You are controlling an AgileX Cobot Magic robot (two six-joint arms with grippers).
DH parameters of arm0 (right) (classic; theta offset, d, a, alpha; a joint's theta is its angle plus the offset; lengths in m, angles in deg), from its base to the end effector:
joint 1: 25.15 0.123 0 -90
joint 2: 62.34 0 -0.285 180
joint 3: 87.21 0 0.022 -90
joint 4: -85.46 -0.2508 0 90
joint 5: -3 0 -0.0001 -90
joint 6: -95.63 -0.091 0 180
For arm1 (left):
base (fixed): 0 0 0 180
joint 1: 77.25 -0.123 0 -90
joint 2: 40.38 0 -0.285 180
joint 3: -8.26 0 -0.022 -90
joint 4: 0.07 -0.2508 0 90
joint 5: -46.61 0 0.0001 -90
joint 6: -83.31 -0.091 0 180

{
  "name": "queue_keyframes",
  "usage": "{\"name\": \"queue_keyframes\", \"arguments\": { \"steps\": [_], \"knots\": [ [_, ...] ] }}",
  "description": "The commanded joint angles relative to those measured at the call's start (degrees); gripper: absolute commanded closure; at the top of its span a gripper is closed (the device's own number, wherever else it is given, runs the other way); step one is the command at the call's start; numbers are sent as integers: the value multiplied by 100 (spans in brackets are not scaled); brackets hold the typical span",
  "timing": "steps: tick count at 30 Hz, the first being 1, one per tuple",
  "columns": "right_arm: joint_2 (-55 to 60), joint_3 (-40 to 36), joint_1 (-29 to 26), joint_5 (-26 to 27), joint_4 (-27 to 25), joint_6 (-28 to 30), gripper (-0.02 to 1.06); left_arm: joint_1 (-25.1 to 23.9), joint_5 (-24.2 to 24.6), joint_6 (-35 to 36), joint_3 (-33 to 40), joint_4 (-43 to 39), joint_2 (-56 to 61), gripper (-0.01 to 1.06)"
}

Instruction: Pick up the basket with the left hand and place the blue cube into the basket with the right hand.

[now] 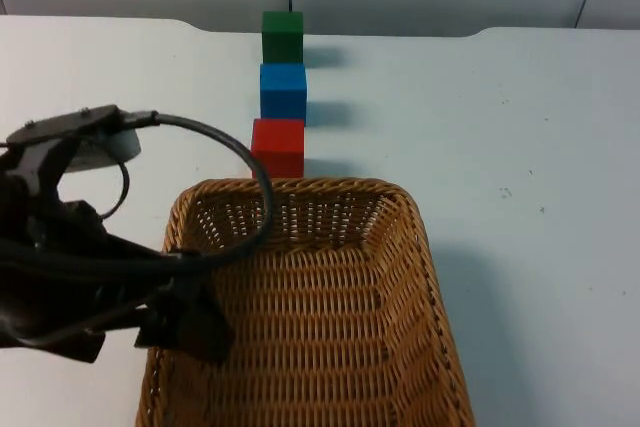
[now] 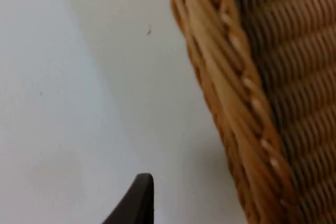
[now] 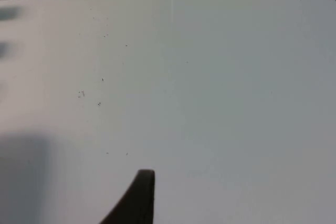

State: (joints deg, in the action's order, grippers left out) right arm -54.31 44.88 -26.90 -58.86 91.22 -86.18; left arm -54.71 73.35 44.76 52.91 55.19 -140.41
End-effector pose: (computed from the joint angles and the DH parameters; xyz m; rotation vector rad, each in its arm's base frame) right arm -0.0068 -0.0079 0.2793 0.0700 2.0528 -0.1199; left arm 0.2092 -0.1233 0.1319 0.3158 2.8480 -0.6729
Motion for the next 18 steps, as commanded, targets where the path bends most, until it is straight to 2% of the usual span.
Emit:
{"name": "queue_keyframes", "arguments": {
  "steps": [1,6,10,13,14,18],
  "knots": [
    [-24,-30,22,13,12,29,1,46,-160,-9,82,108,-85,0],
    [-24,-30,22,13,12,29,1,46,-172,-107,134,236,-255,0],
    [-24,-30,22,13,12,29,1,46,-181,-504,134,716,-436,0],
    [-24,-30,22,13,12,29,1,46,-181,-1063,134,1494,-661,0],
    [-24,-30,22,13,12,29,1,46,-181,-1063,134,1494,-661,0],
    [-24,-30,22,13,12,29,1,46,-181,-1793,134,2218,-873,0]
  ]
}}
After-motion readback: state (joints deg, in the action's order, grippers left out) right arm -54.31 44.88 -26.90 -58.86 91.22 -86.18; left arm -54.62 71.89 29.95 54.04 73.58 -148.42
